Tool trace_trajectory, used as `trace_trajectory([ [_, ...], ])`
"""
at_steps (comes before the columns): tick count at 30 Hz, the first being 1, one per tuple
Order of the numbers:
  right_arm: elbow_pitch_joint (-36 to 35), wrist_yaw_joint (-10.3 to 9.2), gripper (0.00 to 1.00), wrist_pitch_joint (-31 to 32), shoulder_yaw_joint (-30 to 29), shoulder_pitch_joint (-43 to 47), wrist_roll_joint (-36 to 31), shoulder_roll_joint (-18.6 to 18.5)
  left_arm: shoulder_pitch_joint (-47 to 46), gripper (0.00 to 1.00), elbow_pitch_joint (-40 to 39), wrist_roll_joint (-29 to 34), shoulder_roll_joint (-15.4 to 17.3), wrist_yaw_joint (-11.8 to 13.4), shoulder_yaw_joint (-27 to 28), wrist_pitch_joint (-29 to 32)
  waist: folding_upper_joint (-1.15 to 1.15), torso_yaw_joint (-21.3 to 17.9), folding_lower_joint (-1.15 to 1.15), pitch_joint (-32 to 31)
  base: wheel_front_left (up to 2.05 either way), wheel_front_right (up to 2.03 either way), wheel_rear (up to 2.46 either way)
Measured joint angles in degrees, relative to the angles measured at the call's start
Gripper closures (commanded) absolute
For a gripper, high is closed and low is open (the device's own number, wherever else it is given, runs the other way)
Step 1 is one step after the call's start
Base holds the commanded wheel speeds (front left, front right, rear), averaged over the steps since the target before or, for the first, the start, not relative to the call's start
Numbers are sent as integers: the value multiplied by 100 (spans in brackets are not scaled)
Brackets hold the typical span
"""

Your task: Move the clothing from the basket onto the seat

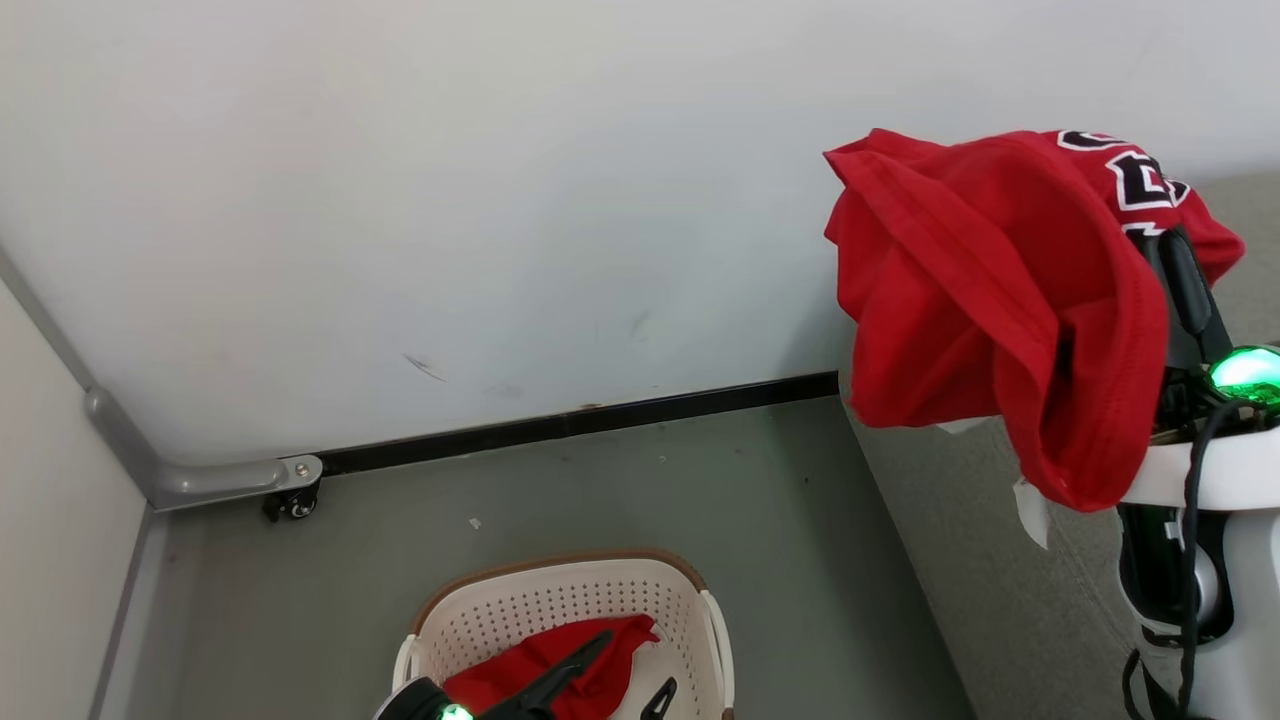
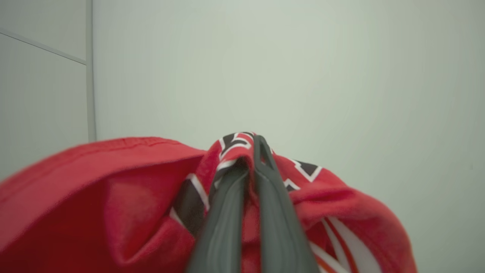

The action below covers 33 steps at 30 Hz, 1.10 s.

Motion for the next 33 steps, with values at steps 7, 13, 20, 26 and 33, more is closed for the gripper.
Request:
trace_trajectory([
  [7,-32,0,100,0,-272,57,0,15,1,0,-14,-4,-30,0,67,0,0,-135,0,2,0,0,0],
  [13,-71,-1,100,-18,-438,200,-58,24,1,0,-24,-4,-69,-1,79,0,0,-282,0,22,0,0,0],
  [20,-137,0,100,-18,-738,367,-210,55,-2,0,-27,-1,-110,-2,25,0,0,-495,0,68,0,0,0],
  [26,-213,-1,100,-18,-1027,535,-252,60,-29,0,-40,-1,-126,-5,-105,0,0,-706,0,122,0,0,0],
  [33,-326,-1,100,-19,-1255,571,-268,69,-96,0,-40,-10,-141,-7,-204,0,0,-981,0,178,0,0,0],
])
